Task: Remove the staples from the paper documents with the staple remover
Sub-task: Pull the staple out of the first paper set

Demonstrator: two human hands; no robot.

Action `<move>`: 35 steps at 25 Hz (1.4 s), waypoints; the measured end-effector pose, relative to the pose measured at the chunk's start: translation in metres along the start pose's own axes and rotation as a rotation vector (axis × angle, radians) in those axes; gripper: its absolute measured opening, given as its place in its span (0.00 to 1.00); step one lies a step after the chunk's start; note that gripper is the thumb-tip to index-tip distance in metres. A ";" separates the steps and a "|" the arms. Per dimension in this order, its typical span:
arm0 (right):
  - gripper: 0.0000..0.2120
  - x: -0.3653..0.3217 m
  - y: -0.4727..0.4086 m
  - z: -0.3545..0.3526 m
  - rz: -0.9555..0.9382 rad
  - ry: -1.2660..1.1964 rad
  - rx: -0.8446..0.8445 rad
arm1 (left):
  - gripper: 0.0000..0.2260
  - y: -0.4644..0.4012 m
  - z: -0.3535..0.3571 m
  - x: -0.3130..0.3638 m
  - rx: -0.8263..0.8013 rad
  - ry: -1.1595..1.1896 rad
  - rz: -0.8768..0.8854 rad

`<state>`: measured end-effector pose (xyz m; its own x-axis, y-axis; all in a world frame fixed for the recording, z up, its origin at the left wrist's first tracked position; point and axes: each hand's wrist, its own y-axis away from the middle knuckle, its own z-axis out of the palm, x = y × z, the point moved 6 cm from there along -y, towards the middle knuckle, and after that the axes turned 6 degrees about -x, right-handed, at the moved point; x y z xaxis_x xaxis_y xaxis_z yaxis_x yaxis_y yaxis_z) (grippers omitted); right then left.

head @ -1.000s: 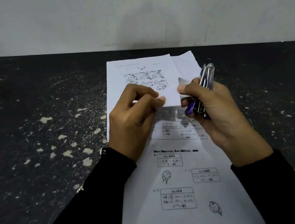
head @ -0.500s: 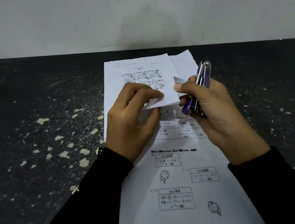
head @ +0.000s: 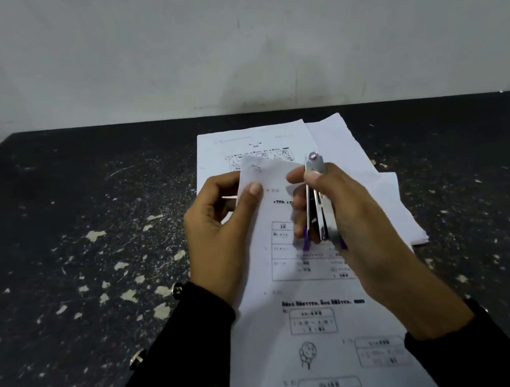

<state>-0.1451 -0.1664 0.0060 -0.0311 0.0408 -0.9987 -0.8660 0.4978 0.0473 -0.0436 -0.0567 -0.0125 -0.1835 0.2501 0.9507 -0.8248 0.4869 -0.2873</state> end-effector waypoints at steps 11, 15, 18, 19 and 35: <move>0.05 -0.001 0.003 0.021 -0.216 0.195 -0.092 | 0.07 0.004 0.017 0.017 -0.158 0.120 0.084; 0.05 -0.002 0.003 0.020 -0.254 0.143 -0.085 | 0.07 0.004 0.017 0.019 -0.170 0.126 0.093; 0.06 -0.004 0.004 0.019 -0.267 0.067 -0.079 | 0.08 0.003 0.017 0.010 -0.192 0.165 0.055; 0.07 -0.004 0.004 0.020 -0.268 0.060 -0.077 | 0.08 0.003 0.017 0.009 -0.188 0.152 0.055; 0.09 -0.001 0.005 0.019 -0.288 0.113 -0.036 | 0.07 0.002 0.014 0.008 -0.164 0.116 0.077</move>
<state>-0.1395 -0.1475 0.0071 0.1646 -0.1948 -0.9669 -0.8641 0.4442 -0.2366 -0.0544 -0.0653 -0.0043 -0.1719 0.3821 0.9080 -0.7107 0.5902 -0.3829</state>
